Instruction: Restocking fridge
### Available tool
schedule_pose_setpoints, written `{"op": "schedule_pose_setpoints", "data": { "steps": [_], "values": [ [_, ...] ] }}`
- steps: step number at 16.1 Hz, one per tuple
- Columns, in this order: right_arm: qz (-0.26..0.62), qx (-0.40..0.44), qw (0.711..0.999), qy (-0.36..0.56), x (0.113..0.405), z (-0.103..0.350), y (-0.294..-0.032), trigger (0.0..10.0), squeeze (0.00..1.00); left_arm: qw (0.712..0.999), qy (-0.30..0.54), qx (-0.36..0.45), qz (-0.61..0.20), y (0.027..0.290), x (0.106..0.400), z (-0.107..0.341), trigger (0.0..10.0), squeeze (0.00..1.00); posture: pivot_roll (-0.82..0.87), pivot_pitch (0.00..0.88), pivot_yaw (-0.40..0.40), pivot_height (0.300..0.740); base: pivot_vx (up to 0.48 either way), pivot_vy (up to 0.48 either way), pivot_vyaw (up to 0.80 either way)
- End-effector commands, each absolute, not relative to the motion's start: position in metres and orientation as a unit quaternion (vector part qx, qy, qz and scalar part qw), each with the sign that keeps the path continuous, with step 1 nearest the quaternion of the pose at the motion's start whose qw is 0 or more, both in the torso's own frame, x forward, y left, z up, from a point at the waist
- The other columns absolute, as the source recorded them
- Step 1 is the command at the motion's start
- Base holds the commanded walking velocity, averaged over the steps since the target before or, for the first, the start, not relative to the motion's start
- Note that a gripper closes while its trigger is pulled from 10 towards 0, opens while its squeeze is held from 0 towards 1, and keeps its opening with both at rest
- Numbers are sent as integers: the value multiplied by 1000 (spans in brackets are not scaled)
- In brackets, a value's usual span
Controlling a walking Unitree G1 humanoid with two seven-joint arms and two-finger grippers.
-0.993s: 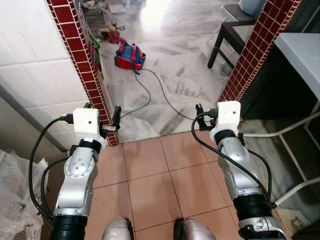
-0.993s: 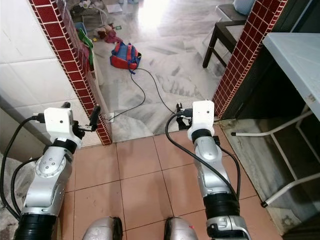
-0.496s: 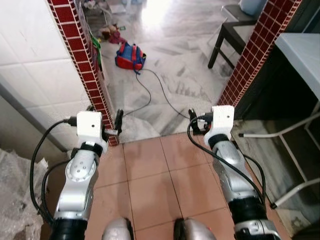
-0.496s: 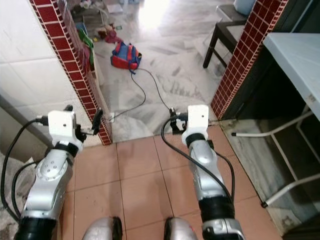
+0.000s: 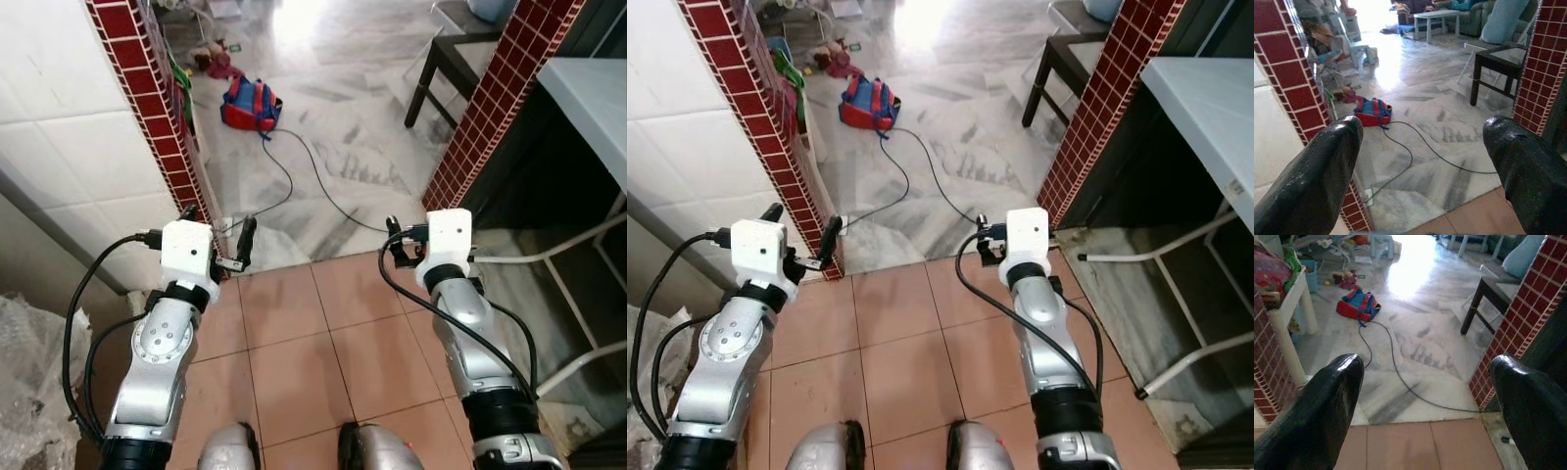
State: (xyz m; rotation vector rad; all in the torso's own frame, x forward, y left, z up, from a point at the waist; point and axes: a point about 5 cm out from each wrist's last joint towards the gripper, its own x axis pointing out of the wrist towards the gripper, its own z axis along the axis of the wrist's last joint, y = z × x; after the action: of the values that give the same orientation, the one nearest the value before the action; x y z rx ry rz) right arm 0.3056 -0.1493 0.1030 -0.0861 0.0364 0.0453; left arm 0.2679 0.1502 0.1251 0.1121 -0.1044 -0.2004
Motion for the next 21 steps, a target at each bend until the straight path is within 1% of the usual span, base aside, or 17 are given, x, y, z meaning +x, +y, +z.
{"op": "schedule_pose_setpoints", "data": {
  "steps": [1, 3, 4, 5, 6, 8, 11, 15, 16, 18, 21],
  "values": [
    [10, -31, 999, 20, 301, 101, -148, 10000, 0, 991, -52, 55, -110, 151, 265, 128, 10000, 0, 40, 183, 4, 740, 0, 0, 0],
    [0, -30, 999, 22, 300, 102, -145, 10000, 0, 991, -48, 61, -112, 151, 265, 126, 10000, 0, 35, 179, 5, 740, 0, 0, 0],
    [13, -37, 999, 30, 300, 102, -146, 10000, 0, 991, -46, 58, -108, 152, 264, 125, 10000, 0, 33, 172, 4, 740, 0, 0, 0],
    [19, -60, 998, 22, 300, 105, -148, 10000, 0, 992, -44, 57, -105, 152, 264, 124, 10000, 0, 34, 170, 3, 740, 0, 0, 0],
    [2, -64, 998, 10, 301, 108, -155, 10000, 0, 992, -42, 51, -110, 151, 262, 123, 10000, 0, 37, 163, -4, 740, 0, 0, 0],
    [-20, -33, 999, 16, 305, 106, -164, 10000, 0, 992, -42, 49, -105, 151, 262, 124, 10000, 0, 46, 155, -8, 740, 0, 0, 0],
    [-18, -36, 999, 9, 311, 112, -161, 10000, 0, 993, -45, 51, -100, 156, 263, 125, 10000, 0, 49, 158, -12, 740, 0, 0, -800],
    [-11, -36, 999, 9, 310, 111, -163, 10000, 0, 993, -46, 45, -95, 156, 261, 125, 10000, 0, 45, 160, -27, 740, 0, 0, -800],
    [-16, -43, 999, 8, 311, 111, -164, 10000, 0, 993, -46, 41, -98, 154, 260, 124, 9686, 0, 44, 159, -26, 740, 244, 0, -800],
    [-15, -44, 999, 4, 312, 112, -163, 10000, 0, 993, -46, 41, -99, 151, 261, 123, 10000, 0, 38, 153, -22, 740, 264, 0, -800],
    [-17, -49, 999, -2, 315, 116, -165, 10000, 0, 993, -46, 42, -97, 152, 264, 123, 10000, 0, 34, 143, -20, 740, 240, 0, -800]
  ]
}}
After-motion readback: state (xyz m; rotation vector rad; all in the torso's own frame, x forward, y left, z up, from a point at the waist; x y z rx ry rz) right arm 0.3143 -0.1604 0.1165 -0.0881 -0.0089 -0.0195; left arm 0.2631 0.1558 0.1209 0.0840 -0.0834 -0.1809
